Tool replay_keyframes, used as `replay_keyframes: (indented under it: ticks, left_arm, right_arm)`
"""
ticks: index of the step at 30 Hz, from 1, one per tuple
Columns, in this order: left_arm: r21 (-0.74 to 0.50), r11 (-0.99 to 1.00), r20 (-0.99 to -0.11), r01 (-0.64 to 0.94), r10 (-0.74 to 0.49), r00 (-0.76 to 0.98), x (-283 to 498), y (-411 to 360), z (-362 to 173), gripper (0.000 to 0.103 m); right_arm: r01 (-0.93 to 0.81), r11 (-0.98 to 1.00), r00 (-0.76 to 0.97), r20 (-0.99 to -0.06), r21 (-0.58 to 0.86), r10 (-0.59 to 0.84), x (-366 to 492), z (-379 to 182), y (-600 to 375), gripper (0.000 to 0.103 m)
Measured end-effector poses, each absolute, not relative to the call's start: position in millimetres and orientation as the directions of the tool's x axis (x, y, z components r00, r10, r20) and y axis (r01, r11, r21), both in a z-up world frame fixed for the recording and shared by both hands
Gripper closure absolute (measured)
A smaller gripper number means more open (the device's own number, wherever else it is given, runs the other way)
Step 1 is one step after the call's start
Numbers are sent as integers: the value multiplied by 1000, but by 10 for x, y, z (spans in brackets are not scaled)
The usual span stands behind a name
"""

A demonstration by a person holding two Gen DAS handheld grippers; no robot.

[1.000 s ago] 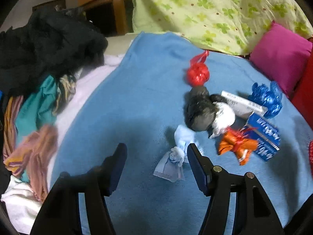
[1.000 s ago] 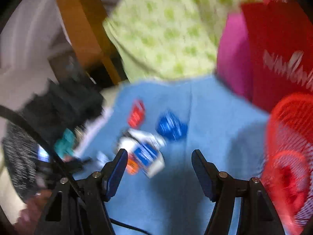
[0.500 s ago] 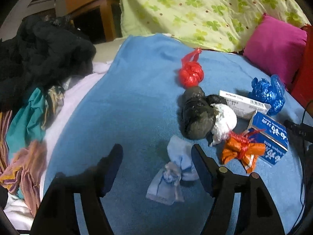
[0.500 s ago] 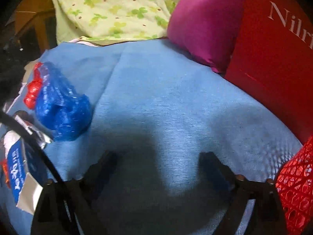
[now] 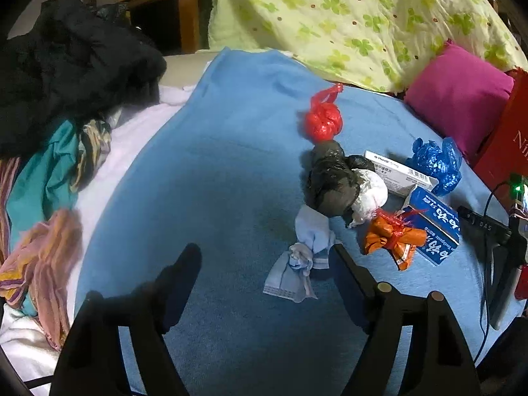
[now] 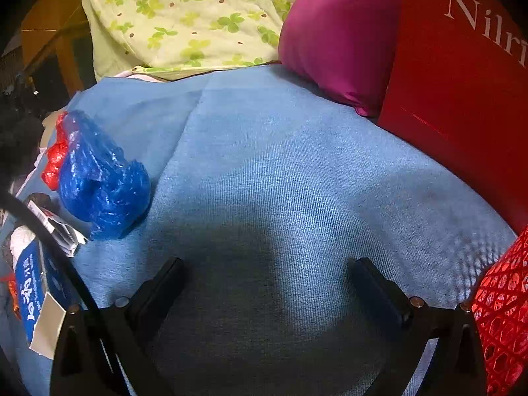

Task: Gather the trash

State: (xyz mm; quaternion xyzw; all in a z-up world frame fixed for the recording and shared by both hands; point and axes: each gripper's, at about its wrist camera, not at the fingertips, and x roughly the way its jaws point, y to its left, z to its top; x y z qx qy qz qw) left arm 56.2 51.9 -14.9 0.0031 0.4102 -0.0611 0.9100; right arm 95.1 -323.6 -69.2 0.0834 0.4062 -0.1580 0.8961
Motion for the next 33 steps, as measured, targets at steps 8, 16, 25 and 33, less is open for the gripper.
replay_keyframes:
  ticks: [8, 16, 25, 33]
  left_arm:
    - [-40, 997, -782, 70, -75, 619, 732, 523, -293, 23]
    - [22, 998, -818, 65, -19, 576, 918, 392, -469, 23]
    - [61, 998, -807, 32, 30, 590, 1025, 354, -532, 23]
    - [65, 998, -778, 14, 42, 627, 995, 423, -411, 23]
  right_arm:
    - [350, 936, 620, -754, 22, -214, 951, -693, -3238, 0]
    - [350, 937, 621, -754, 23, -214, 951, -691, -3241, 0]
    - [349, 937, 621, -755, 23, -212, 950, -689, -3244, 0]
    - [348, 937, 621, -755, 24, -212, 951, -689, -3245, 0]
